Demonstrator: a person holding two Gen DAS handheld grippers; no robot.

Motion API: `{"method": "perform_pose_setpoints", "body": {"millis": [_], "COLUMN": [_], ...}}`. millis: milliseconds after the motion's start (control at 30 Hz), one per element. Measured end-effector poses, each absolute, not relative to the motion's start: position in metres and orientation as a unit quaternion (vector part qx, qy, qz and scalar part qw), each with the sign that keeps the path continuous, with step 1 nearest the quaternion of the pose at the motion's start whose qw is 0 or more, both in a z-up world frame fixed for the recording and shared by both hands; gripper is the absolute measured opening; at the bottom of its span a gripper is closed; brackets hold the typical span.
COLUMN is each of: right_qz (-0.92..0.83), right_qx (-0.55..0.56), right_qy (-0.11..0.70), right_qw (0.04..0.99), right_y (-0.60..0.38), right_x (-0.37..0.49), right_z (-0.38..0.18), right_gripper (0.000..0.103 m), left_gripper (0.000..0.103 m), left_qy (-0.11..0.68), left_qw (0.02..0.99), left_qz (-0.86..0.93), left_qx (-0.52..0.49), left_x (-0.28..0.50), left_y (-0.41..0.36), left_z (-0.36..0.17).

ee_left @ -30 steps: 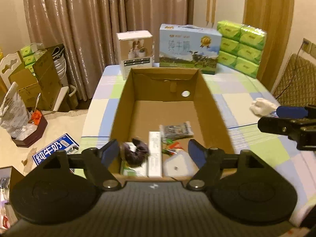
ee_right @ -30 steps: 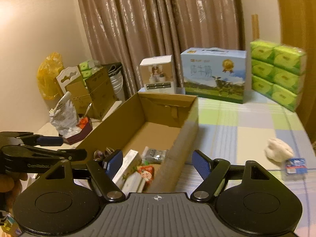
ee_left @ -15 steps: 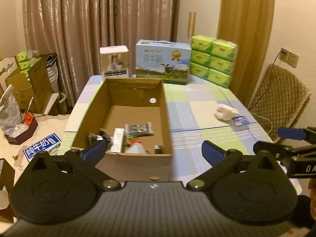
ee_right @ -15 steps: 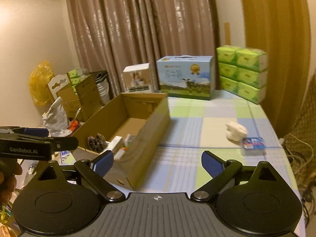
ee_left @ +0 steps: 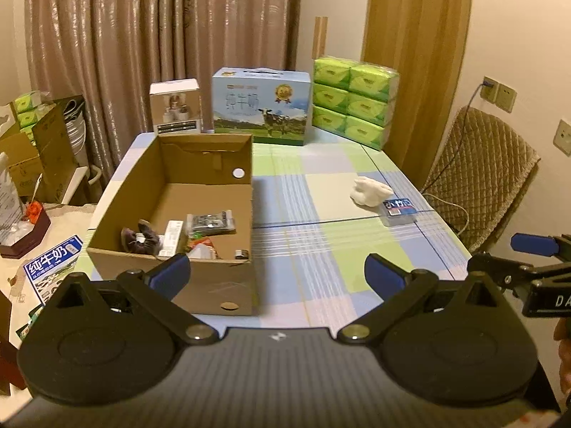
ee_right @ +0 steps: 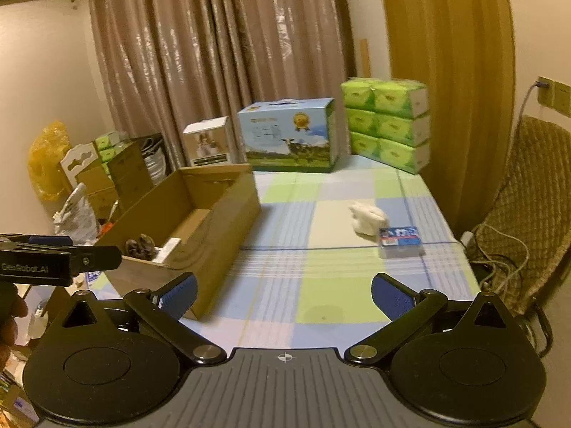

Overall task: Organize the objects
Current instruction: 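Move both grippers back toward the floss box and white cloth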

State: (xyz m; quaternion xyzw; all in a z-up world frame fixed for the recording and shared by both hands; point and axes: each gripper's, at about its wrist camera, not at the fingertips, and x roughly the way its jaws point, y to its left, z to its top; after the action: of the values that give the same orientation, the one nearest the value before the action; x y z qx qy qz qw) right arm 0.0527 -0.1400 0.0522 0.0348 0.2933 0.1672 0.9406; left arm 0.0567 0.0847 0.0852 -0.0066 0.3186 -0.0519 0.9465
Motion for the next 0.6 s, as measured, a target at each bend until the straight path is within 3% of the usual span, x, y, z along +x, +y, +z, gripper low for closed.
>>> {"method": "perform_pose_setpoints", "body": {"millis": [600], "right_qz": [0.09], "right_qx": [0.065], "right_qy": [0.3], "right_qw": [0.947], "right_y": [-0.221], "right_x": [0.052], "right_z": [0.039], "right_gripper": [0.101], "left_gripper": [0.102], "left_qy": [0.339], "left_qw": [0.935], "left_qz": [-0.103], "left_qx": [0.015], "left_x": [0.088], "left_y": [0.017], "left_z": [0.063]}}
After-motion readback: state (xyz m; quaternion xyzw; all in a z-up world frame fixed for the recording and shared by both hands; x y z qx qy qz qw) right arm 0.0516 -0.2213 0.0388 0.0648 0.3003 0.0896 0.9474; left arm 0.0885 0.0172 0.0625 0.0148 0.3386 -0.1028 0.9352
